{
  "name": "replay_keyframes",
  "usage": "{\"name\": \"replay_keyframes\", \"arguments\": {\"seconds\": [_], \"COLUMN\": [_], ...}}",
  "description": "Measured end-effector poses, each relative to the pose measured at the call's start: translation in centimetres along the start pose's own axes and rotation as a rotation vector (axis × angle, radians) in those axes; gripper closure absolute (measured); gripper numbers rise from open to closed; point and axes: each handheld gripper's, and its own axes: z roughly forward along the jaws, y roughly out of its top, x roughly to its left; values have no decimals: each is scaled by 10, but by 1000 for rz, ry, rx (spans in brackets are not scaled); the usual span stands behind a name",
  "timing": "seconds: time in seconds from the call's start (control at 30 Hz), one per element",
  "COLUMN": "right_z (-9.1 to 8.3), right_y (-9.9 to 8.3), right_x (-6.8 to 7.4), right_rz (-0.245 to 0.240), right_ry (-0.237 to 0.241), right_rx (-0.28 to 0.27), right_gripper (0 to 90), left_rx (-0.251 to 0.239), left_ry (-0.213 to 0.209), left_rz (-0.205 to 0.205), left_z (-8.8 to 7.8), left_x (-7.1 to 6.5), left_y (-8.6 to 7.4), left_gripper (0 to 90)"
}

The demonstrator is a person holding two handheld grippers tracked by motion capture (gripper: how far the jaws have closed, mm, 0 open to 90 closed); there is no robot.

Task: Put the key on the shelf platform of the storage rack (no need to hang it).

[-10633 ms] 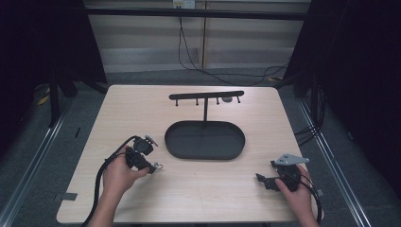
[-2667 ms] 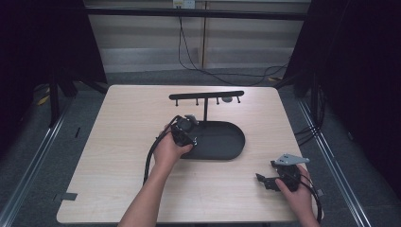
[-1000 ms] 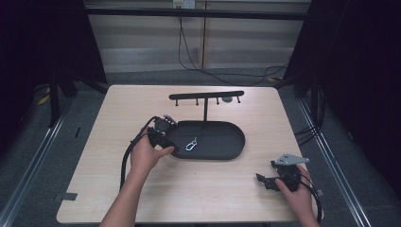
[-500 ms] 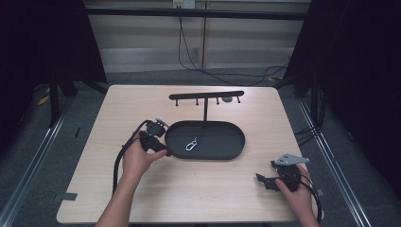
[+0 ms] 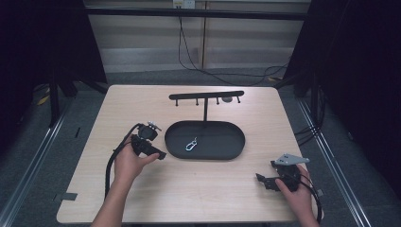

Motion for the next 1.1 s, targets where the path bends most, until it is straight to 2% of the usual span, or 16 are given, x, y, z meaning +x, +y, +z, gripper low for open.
{"name": "replay_keyframes", "arguments": {"seconds": [0.4,0.47,0.63,0.73,0.77,0.87,0.97,1.1], "right_z": [0,0,0,0,0,0,0,0], "right_y": [0,0,0,0,0,0,0,0], "right_x": [0,0,0,0,0,0,0,0], "right_rz": [-1,0,0,-1,0,0,3,-1], "right_ry": [0,0,0,0,0,0,0,0], "right_rx": [0,0,0,0,0,0,3,0], "right_gripper": [165,165,165,165,165,165,165,165], "left_rx": [16,23,11,10,8,-2,-9,7], "left_ry": [1,-2,2,-1,-3,-4,-8,-8], "left_rz": [-23,-11,-26,-16,-30,-17,-31,-38], "left_z": [0,0,0,-2,-3,-5,-5,0], "left_x": [10,11,12,14,14,17,18,20], "left_y": [-19,-21,-27,-30,-31,-34,-39,-46], "left_gripper": [279,279,279,278,278,274,271,269]}}
